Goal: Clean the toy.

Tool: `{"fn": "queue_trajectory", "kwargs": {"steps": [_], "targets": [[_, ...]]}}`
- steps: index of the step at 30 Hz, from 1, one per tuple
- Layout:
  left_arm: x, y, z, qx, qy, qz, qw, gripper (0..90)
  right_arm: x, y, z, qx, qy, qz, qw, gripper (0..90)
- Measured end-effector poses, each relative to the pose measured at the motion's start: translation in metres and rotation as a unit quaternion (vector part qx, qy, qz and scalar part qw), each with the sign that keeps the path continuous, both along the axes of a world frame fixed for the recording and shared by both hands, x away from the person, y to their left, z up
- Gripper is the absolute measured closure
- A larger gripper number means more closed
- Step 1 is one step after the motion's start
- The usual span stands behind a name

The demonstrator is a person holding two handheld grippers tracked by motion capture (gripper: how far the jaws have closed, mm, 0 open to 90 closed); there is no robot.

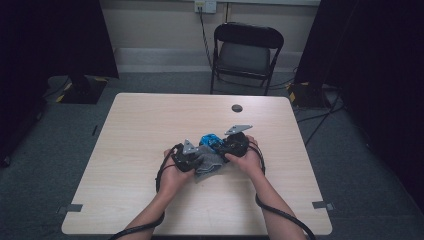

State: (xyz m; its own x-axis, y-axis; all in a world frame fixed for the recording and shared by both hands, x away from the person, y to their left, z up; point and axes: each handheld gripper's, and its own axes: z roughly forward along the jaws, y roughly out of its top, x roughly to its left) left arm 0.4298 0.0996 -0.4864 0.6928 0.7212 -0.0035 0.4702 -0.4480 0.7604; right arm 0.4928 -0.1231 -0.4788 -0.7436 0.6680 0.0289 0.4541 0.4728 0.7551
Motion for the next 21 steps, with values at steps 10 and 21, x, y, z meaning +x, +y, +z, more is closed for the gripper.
{"fn": "queue_trajectory", "kwargs": {"steps": [10,21], "targets": [[0.0063,0.0054,0.0016,0.015,-0.007,0.015,0.9998,77.7,-0.0003,-0.0001,-0.0002,0.0,-0.001,0.0,1.0,43.6],[0.0093,0.0093,0.0023,0.02,-0.008,0.026,0.9994,77.7,-0.0004,-0.0004,-0.0006,0.002,-0.002,0.0,1.0,43.7]]}}
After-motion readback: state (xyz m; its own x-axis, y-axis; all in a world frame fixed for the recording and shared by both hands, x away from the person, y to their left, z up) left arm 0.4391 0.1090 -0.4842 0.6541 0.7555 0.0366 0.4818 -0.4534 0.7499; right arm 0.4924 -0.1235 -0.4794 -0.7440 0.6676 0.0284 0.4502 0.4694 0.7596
